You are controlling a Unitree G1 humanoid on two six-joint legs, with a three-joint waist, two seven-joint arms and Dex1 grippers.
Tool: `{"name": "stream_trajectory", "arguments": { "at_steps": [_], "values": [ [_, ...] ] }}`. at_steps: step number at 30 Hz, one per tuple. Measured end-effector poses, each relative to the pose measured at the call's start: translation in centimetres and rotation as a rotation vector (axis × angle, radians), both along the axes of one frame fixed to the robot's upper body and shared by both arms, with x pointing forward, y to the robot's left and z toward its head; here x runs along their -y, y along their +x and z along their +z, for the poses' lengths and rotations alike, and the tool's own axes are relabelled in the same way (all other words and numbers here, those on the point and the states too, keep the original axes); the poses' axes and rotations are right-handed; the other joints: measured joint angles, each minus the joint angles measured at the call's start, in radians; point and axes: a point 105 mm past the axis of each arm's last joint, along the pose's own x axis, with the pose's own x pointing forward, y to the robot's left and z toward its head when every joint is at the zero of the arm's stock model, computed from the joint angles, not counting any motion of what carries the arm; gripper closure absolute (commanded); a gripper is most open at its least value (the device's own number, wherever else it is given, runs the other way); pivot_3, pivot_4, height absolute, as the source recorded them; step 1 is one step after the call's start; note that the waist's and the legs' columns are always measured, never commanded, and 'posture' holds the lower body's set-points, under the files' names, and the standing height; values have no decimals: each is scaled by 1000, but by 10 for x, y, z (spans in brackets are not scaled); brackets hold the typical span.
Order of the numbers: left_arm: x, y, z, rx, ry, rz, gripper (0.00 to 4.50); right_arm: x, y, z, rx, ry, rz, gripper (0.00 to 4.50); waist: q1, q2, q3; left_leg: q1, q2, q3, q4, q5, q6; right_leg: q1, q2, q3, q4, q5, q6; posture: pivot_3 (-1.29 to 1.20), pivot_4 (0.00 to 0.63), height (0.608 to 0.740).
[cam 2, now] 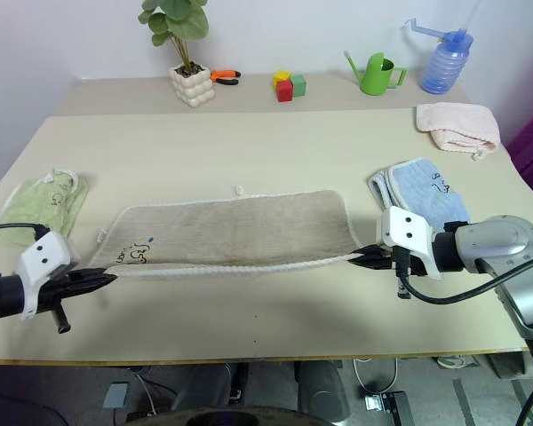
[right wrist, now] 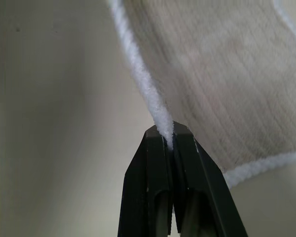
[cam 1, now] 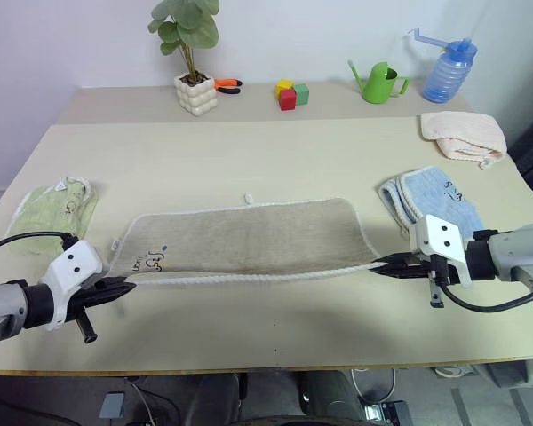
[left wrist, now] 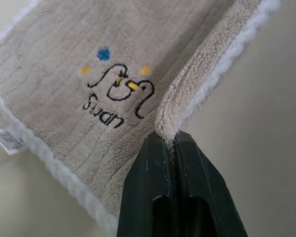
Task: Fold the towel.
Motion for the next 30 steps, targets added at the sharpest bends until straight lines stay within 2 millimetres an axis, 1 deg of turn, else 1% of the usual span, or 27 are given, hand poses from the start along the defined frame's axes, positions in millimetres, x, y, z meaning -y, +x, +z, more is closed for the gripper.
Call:
{"name": "stream_trajectory", "arguments": {
  "at_steps": [2,3,4,6,7,8,12,14,18,22,23,25,26,27,28,30],
  "values": [
    [-2,17,10,81,3,17,4500,-4,21,13,114,24,-40,4478,-1,0,0,0,0,0,1,0,0,0,0,0,1,1,1,0,150,727],
    [-2,23,14,114,5,21,4500,-4,27,16,146,26,-54,4478,-1,0,0,0,0,0,1,0,0,0,0,0,1,1,2,0,150,727],
    [-3,33,18,155,1,37,4500,-4,36,18,180,23,-77,4478,-1,0,0,0,0,0,0,0,0,0,0,0,0,1,2,0,150,727],
    [-7,59,20,232,7,82,4500,-4,62,20,250,25,-138,4478,0,0,0,0,-1,0,0,0,0,-1,1,0,1,2,2,0,150,727],
    [-7,68,20,254,18,92,4500,-5,71,19,274,22,-156,4478,-1,0,0,-2,-1,0,0,0,-1,-3,1,0,1,2,3,0,150,727],
    [-8,78,16,260,34,97,4500,-5,81,15,289,11,-173,4478,-1,-1,-1,-2,-2,1,0,0,-1,-4,1,0,3,3,4,0,150,727],
    [-8,94,3,257,48,102,4500,-5,100,-1,290,-3,-208,4478,-1,-1,-1,-12,-2,3,0,0,-1,-16,0,1,4,3,4,0,150,727],
    [-7,101,-1,260,57,98,4500,-8,107,-5,293,-6,-212,4478,-1,-1,-1,-18,-2,3,1,1,-1,-22,0,1,6,3,4,0,150,727],
    [-7,107,-8,253,74,95,4500,-7,112,-10,297,-13,-213,4478,-2,-1,-1,-19,-2,3,1,1,-1,-23,0,1,6,3,4,0,150,727],
    [-6,108,-15,240,71,96,4500,-8,115,-16,291,-8,-214,4478,-3,-1,-1,-19,-2,3,1,1,-1,-23,0,1,6,3,4,0,150,727],
    [-6,108,-16,237,69,98,4193,-8,116,-17,291,-8,-218,4499,-3,-1,-1,-19,-2,3,1,1,-1,-23,0,1,6,3,4,0,150,727],
    [-6,109,-16,233,59,117,3597,-8,117,-19,294,1,-234,3919,-3,-1,-1,-19,-2,3,1,1,-1,-23,0,1,6,3,4,0,150,727],
    [-8,110,-15,242,53,135,3081,-7,119,-19,297,6,-247,3624,-3,-1,-1,-19,-2,3,1,1,-1,-23,0,1,7,3,4,0,150,727],
    [-10,112,-14,255,54,152,2675,-6,120,-18,304,10,-257,3241,-3,-1,-1,-19,-2,3,1,1,-1,-23,0,1,7,3,4,0,150,727],
    [-13,113,-13,273,54,180,2118,-5,121,-16,316,15,-272,2707,-3,-1,-1,-19,-2,3,1,1,-1,-23,0,1,7,3,4,0,150,727],
    [-20,117,-11,321,63,247,1147,-1,124,-12,350,20,-303,1782,-2,-1,-1,-19,-2,3,2,1,-1,-23,0,1,7,3,4,0,150,727]
  ]
}}
